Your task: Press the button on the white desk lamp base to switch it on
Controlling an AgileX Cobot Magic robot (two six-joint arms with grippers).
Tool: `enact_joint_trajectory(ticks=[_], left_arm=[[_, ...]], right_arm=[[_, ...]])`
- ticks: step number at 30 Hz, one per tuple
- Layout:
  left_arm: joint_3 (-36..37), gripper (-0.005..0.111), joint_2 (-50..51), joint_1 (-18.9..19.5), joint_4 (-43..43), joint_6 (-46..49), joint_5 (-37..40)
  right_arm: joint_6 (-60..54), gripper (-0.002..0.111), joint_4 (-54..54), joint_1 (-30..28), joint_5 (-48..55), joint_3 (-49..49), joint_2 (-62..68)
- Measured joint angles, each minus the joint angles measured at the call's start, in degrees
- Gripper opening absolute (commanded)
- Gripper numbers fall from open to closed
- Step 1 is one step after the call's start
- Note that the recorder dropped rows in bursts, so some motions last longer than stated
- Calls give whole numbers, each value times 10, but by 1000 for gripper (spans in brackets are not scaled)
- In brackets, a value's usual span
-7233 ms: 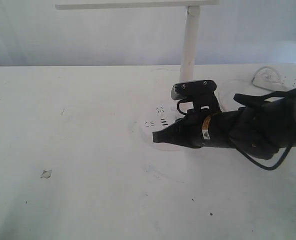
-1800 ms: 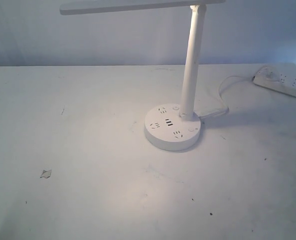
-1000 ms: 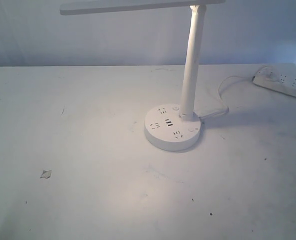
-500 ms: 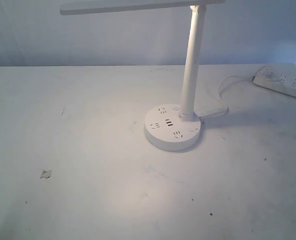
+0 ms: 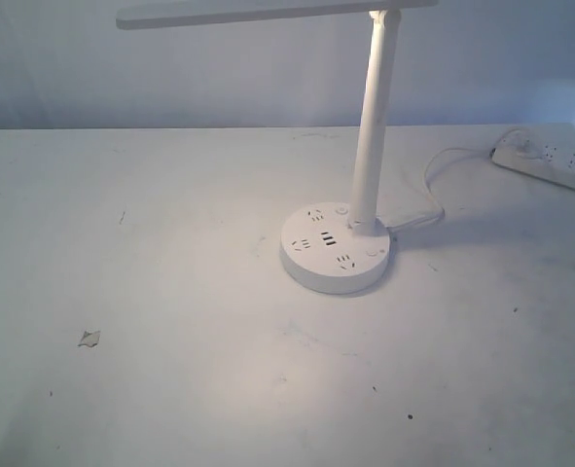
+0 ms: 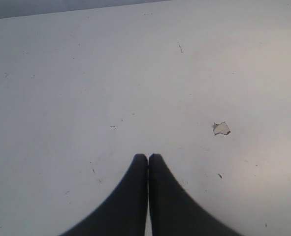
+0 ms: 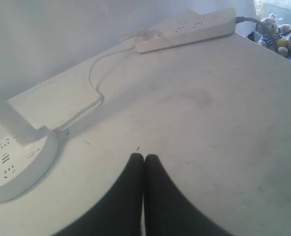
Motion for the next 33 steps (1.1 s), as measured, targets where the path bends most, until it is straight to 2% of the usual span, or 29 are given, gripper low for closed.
enact_joint_trajectory(ticks=[3, 10, 15, 17, 23, 25, 33], left_arm=[[0, 0, 0, 0, 0, 0, 0], [0, 0, 0, 0, 0, 0, 0], [0, 0, 0, 0, 0, 0, 0], [0, 0, 0, 0, 0, 0, 0], [0, 0, 0, 0, 0, 0, 0], [0, 0, 0, 0, 0, 0, 0], [0, 0, 0, 0, 0, 0, 0]], right_arm=[[0, 0, 4, -2, 0, 0, 0], [0, 0, 120, -2, -8, 0, 0], [-5, 0, 125, -2, -9, 0, 0], [-56, 0, 125, -2, -9, 0, 0], [-323, 0, 125, -2, -9, 0, 0], [-376, 0, 125, -2, -9, 0, 0], [-412, 0, 125, -2, -9, 0, 0]])
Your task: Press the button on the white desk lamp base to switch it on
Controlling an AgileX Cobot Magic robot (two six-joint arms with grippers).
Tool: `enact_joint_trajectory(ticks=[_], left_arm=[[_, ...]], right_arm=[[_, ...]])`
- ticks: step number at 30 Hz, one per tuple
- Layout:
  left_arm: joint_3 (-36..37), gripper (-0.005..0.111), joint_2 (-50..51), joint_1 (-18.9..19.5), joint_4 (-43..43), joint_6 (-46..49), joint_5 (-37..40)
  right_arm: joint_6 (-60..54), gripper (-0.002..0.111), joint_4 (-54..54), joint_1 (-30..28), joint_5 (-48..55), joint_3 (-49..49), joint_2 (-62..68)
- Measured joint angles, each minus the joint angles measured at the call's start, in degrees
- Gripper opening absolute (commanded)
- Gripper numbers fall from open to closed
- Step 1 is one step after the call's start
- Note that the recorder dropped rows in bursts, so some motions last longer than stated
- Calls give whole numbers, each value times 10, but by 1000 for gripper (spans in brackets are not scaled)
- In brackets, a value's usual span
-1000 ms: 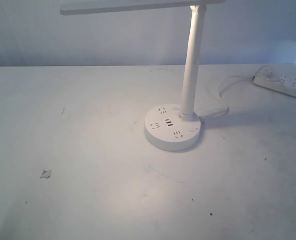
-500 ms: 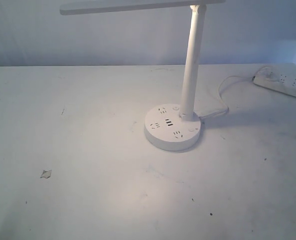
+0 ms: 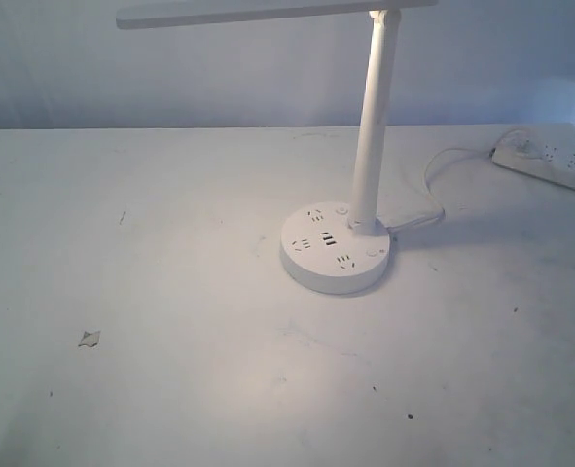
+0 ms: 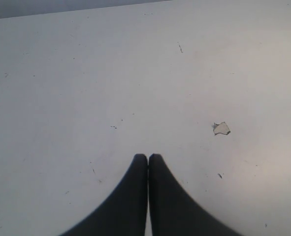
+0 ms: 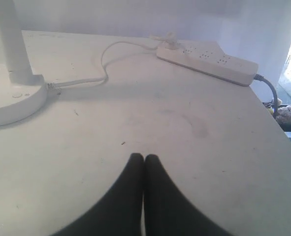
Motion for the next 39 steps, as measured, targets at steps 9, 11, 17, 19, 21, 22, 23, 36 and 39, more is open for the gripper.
enact_joint_trajectory(ticks=[9, 11, 17, 19, 21, 22, 23, 36, 39], left_arm=[[0, 0, 0, 0, 0, 0, 0], [0, 0, 0, 0, 0, 0, 0], [0, 0, 0, 0, 0, 0, 0], [0, 0, 0, 0, 0, 0, 0], [0, 0, 0, 0, 0, 0, 0], [0, 0, 0, 0, 0, 0, 0], [0, 0, 0, 0, 0, 0, 0], [0, 0, 0, 0, 0, 0, 0], [0, 0, 0, 0, 0, 0, 0]], right_arm=[[-1, 0, 0, 0, 6, 0, 0], [-1, 0, 0, 0, 6, 0, 0], [-1, 0, 0, 0, 6, 0, 0], [-1, 0, 0, 0, 6, 0, 0], [-1, 0, 0, 0, 6, 0, 0], [-1, 0, 0, 0, 6, 0, 0], [-1, 0, 0, 0, 6, 0, 0], [-1, 0, 0, 22, 6, 0, 0], [-1, 0, 0, 22, 6, 0, 0]])
